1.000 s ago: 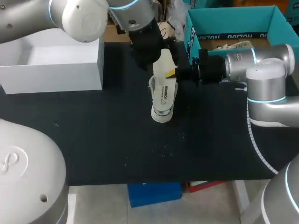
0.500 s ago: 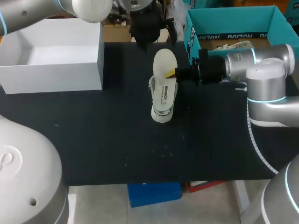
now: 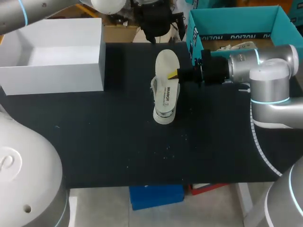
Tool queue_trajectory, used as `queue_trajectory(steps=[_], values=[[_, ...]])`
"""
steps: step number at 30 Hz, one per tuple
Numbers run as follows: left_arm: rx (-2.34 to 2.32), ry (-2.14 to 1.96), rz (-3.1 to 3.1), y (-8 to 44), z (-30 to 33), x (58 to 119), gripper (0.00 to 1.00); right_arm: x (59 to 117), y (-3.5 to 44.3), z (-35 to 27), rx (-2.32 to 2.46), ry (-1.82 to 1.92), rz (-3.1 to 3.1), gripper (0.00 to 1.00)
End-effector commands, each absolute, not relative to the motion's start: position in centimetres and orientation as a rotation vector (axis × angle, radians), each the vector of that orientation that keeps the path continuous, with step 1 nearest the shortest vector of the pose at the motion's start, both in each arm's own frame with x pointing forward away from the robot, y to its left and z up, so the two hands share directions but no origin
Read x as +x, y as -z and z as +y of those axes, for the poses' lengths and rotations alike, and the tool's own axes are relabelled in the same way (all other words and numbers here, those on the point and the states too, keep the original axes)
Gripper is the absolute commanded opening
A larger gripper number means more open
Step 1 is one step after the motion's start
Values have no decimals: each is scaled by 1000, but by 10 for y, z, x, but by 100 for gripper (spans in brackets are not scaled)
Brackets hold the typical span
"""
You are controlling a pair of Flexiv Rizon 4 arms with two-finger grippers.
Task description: Take the shoe out of the shoebox, open the shoe tongue, remove and reinsert the insole, then place the shoe into the shoebox
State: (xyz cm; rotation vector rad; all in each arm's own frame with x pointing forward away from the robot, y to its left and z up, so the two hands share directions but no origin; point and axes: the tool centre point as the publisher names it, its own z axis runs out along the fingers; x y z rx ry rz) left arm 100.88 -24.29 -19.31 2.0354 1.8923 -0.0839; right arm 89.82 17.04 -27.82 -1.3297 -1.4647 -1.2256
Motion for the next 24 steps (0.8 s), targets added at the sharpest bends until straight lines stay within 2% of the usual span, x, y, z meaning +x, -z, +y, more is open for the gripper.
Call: queue_trajectory(steps=[1, 24], values=[[2024, 65, 1890, 191, -240, 987, 100, 899, 279, 171, -1330, 1227, -1465, 0], [1998, 187, 1934, 220, -210, 846, 100, 899, 279, 171, -1330, 1227, -1465, 0]])
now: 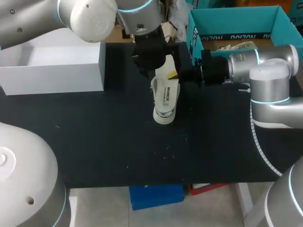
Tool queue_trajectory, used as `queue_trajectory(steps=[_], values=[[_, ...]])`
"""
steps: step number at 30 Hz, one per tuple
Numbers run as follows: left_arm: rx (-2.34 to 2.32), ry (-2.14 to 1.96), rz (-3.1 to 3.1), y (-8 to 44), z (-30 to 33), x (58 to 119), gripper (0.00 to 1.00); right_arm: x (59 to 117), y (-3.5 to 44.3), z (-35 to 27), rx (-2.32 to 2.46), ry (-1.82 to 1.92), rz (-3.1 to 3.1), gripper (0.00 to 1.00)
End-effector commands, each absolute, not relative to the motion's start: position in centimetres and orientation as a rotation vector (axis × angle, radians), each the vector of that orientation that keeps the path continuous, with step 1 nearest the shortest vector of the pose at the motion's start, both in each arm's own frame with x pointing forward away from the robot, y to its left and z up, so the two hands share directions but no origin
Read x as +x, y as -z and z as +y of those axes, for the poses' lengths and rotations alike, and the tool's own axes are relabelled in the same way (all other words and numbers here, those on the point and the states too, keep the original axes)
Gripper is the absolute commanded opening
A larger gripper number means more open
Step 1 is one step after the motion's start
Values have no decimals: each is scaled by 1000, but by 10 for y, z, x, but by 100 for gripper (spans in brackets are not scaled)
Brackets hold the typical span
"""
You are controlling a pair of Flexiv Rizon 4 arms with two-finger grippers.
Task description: Take the shoe out of the shoebox, open the shoe tongue, remove and reinsert the insole, then place the shoe into the shoebox
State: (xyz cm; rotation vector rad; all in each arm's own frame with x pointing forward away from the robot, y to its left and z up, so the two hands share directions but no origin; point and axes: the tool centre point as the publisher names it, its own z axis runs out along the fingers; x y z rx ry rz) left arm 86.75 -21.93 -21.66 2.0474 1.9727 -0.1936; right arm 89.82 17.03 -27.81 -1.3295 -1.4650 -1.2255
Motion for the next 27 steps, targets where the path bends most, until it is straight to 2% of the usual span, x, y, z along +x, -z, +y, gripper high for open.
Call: queue_trajectory(steps=[1, 10, 21, 27], values=[[1995, 195, 1928, 221, -209, 842, 100, 899, 279, 171, -1330, 1227, -1465, 0], [1968, 312, 1847, 228, -208, 815, 100, 899, 279, 171, -1330, 1227, -1465, 0], [1295, 1176, 1107, 224, -177, 804, 100, 899, 279, 171, -1330, 1227, -1465, 0], [1238, 1257, 1014, 225, -173, 805, 100, 899, 279, 171, -1330, 1227, -1465, 0]])
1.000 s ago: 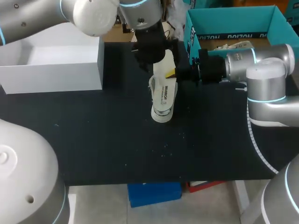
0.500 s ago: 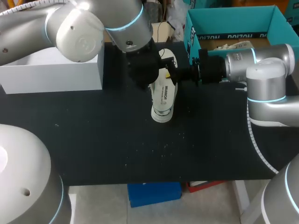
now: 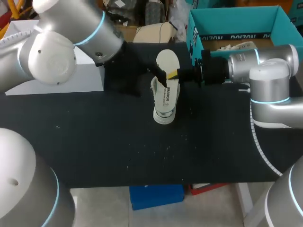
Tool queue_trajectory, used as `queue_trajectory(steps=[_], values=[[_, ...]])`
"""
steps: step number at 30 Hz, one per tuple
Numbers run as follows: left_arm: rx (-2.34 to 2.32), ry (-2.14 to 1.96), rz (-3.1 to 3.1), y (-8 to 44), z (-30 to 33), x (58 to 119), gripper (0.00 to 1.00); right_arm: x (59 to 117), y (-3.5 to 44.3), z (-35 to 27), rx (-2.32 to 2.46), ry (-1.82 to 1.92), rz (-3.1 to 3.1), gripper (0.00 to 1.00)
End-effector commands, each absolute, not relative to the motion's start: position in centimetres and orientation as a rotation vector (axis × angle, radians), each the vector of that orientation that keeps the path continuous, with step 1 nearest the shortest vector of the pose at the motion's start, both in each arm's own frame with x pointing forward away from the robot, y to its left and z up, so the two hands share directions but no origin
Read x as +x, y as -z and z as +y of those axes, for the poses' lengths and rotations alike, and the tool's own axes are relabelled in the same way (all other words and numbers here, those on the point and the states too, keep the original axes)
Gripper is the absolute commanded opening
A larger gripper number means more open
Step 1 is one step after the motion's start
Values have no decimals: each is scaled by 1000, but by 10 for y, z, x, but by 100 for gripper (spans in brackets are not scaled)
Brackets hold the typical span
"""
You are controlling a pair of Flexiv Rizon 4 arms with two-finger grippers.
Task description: Take the shoe out of the shoebox, open the shoe tongue, remove and reinsert the insole, then place the shoe into the shoebox
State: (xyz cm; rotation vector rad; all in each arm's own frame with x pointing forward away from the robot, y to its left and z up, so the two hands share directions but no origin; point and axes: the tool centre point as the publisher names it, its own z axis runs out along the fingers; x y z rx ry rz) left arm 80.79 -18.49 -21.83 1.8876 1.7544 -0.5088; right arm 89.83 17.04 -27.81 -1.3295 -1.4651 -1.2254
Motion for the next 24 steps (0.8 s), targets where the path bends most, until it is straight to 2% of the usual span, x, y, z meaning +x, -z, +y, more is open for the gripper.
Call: queue_trajectory(steps=[1, 24], values=[[1222, 1269, 997, 225, -173, 805, 100, 899, 279, 171, -1330, 1227, -1465, 0], [1033, 1213, 842, 239, -166, 817, 100, 899, 279, 171, -1330, 1227, -1465, 0]])
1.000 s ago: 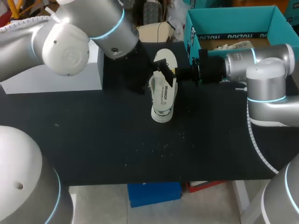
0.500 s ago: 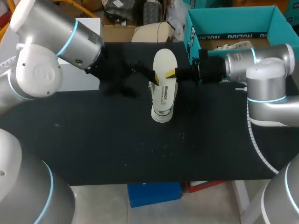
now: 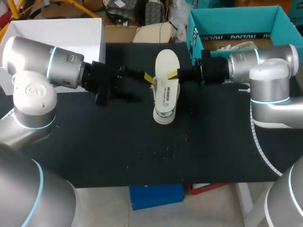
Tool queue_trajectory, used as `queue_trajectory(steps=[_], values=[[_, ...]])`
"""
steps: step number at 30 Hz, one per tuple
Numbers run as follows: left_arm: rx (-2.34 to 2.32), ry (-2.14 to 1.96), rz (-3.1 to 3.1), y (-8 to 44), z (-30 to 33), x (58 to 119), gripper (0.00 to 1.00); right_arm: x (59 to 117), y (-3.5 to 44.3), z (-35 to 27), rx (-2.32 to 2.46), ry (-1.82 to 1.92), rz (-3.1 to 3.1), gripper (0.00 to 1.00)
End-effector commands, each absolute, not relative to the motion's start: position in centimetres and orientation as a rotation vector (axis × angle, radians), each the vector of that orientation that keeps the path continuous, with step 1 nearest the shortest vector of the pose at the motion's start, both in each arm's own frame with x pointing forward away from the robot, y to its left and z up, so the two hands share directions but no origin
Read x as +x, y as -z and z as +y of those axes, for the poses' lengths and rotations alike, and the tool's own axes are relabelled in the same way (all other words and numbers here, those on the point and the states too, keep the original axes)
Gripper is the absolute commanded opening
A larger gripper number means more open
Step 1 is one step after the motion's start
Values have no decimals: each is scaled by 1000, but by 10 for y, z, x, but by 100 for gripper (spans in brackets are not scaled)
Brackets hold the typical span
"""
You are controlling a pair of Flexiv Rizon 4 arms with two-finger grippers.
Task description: Take the shoe out of the shoebox, open the shoe tongue, remove and reinsert the insole, then place the shoe into the shoebox
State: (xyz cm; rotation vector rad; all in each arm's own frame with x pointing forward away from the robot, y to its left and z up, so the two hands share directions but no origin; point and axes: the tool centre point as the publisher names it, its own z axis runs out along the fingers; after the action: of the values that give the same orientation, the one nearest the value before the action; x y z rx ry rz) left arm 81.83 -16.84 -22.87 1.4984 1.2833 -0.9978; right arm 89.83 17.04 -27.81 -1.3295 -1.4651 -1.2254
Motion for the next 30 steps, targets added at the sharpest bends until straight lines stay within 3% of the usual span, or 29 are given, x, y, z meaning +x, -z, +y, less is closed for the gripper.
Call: queue_trajectory(steps=[1, 30], values=[[1019, 1199, 837, 240, -164, 819, 100, 899, 279, 171, -1330, 1227, -1465, 0], [1100, 1018, 998, 262, -149, 842, 100, 899, 279, 171, -1330, 1227, -1465, 0]])
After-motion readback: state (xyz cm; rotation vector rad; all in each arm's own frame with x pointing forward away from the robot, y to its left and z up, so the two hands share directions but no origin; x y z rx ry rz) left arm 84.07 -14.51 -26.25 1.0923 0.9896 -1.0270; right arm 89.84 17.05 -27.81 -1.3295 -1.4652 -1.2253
